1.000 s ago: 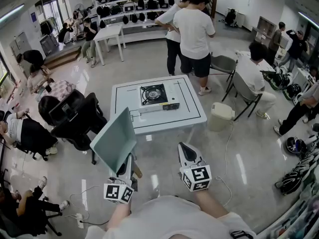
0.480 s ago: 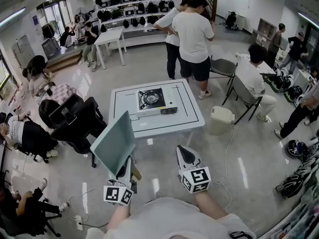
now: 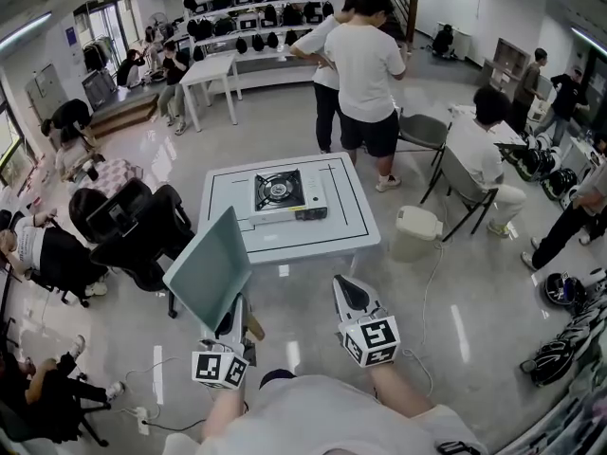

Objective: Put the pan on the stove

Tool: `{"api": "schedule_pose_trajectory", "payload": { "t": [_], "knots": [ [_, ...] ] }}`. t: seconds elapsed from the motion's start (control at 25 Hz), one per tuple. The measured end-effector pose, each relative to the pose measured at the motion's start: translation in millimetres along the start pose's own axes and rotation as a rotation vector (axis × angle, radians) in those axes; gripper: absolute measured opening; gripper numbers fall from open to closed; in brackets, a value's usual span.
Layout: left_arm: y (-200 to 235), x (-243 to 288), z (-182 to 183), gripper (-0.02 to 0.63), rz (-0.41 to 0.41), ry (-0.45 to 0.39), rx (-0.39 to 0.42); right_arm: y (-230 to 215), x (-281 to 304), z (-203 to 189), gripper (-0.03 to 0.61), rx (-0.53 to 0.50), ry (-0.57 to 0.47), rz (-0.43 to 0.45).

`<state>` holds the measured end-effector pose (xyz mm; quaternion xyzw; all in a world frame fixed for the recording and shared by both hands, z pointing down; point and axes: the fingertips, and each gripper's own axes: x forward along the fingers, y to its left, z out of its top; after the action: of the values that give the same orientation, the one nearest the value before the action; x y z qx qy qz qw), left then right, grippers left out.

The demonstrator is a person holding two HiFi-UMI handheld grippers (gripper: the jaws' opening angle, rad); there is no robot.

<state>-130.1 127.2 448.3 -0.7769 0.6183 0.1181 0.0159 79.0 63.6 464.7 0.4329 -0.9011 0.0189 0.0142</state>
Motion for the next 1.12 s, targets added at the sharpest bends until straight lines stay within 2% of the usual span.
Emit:
{"api": "schedule_pose_trajectory", "payload": {
  "t": [0.28,0.56,0.8,1.12],
  "knots": [
    [-1.4,20.4,-6.8,0.120,-0.002,-0.002,-0.011,-19.5,10.7,-1.4,0.009,-0.002,0.002,-0.005],
    [21.3,66.4,-27.8,0.120,-0.023,0.002,-0.017,-43.2,52.4,-11.8,0.009,-0.011,0.009,-0.023],
    [61.9,129.7,-39.0,0.120,-0.060,0.010,-0.032,-67.2,115.7,-9.8,0.009,-0.013,0.018,-0.062],
    [141.9,227.0,-45.8,0.120,-0.122,0.022,-0.034,-88.8,235.3,4.6,0.008,0.004,0.000,-0.121]
  ]
}}
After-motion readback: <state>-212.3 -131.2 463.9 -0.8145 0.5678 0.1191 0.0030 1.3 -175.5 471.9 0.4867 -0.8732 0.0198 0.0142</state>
